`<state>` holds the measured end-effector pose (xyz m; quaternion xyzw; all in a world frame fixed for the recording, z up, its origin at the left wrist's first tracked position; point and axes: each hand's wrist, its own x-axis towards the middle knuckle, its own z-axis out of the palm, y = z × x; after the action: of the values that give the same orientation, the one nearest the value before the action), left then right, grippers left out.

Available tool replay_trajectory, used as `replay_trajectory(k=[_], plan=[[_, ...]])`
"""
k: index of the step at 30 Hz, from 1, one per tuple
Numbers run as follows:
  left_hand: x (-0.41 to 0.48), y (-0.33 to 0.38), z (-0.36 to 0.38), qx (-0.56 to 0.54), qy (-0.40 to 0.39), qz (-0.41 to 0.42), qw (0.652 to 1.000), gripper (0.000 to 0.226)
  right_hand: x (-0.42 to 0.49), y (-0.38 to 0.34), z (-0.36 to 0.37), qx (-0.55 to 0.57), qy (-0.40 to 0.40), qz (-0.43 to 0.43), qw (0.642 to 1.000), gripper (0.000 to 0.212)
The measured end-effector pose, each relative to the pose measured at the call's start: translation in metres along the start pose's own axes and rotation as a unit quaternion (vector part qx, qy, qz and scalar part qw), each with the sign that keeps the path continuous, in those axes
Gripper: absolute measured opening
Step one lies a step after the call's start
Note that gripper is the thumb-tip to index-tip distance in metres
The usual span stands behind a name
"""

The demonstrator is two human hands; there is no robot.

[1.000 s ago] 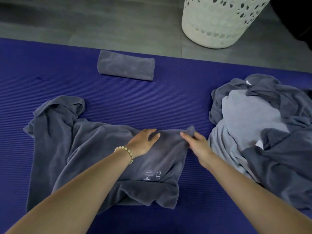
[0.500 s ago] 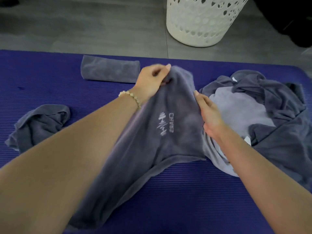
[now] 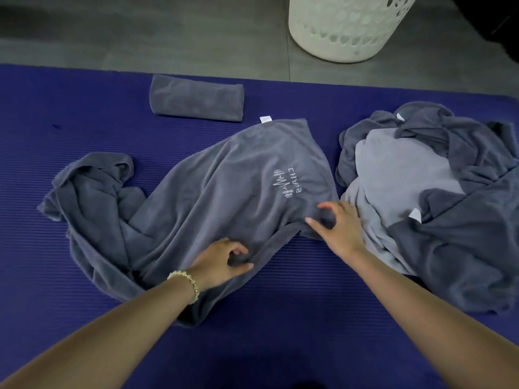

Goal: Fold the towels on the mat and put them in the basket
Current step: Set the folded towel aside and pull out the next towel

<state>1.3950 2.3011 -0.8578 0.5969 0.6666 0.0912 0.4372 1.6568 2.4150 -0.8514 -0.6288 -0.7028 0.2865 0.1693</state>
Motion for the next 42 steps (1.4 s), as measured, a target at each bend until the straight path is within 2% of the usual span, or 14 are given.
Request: replay_trajectory(k=[5,8,12,14,16,18,20,23,26,28,32,35,39,42], plan=[[-0.022,-0.005,0.026,-0.009,0.035,-0.010,0.999,0.021,-0.010,-0.037,0.018,-0.065,-0.238,-0.103,0.964,0.062],[-0.032,-0.004,0.022,-0.012,0.010,-0.019,1.000,0.026,-0.014,-0.049,0.023,-0.074,-0.314,-0.105,0.941,0.035],[-0.045,0.001,-0.011,-0.160,0.018,-0.018,0.987,0.012,-0.034,-0.054,0.007,0.048,-0.371,-0.068,0.925,0.033],[-0.055,-0.001,-0.024,-0.176,-0.028,-0.026,0.984,0.008,-0.050,-0.052,0.000,0.069,-0.425,-0.046,0.901,0.034],[-0.067,-0.008,-0.024,-0.145,-0.136,-0.052,0.979,0.013,-0.073,-0.047,0.006,0.033,-0.507,-0.028,0.861,0.036],[-0.079,-0.021,-0.016,-0.105,-0.217,-0.074,0.968,0.018,-0.094,-0.042,0.017,-0.016,-0.572,-0.013,0.820,0.025],[-0.084,-0.034,-0.015,-0.115,-0.180,-0.089,0.973,0.016,-0.096,-0.045,0.026,-0.023,-0.566,-0.008,0.824,0.022],[-0.079,-0.054,-0.045,-0.163,0.056,-0.097,0.980,0.004,-0.062,-0.065,0.031,0.020,-0.440,-0.017,0.898,0.020],[-0.078,-0.079,-0.087,-0.116,0.299,-0.140,0.937,0.027,-0.024,-0.102,0.044,0.047,-0.368,-0.037,0.928,0.015],[-0.081,-0.098,-0.108,-0.062,0.372,-0.208,0.902,0.047,-0.009,-0.127,0.062,0.038,-0.346,-0.058,0.936,0.016],[-0.081,-0.128,-0.127,-0.255,0.368,-0.359,0.819,0.076,0.004,-0.178,0.099,0.022,-0.332,-0.112,0.936,0.034],[-0.077,-0.143,-0.132,-0.392,0.378,-0.339,0.767,0.070,0.010,-0.212,0.119,0.020,-0.333,-0.119,0.935,0.049],[-0.076,-0.151,-0.141,-0.407,0.376,-0.325,0.767,0.061,0.017,-0.246,0.145,0.038,-0.335,-0.091,0.937,0.057],[-0.084,-0.160,-0.149,-0.462,0.304,-0.261,0.791,0.065,0.019,-0.262,0.161,0.055,-0.353,-0.077,0.931,0.057]])
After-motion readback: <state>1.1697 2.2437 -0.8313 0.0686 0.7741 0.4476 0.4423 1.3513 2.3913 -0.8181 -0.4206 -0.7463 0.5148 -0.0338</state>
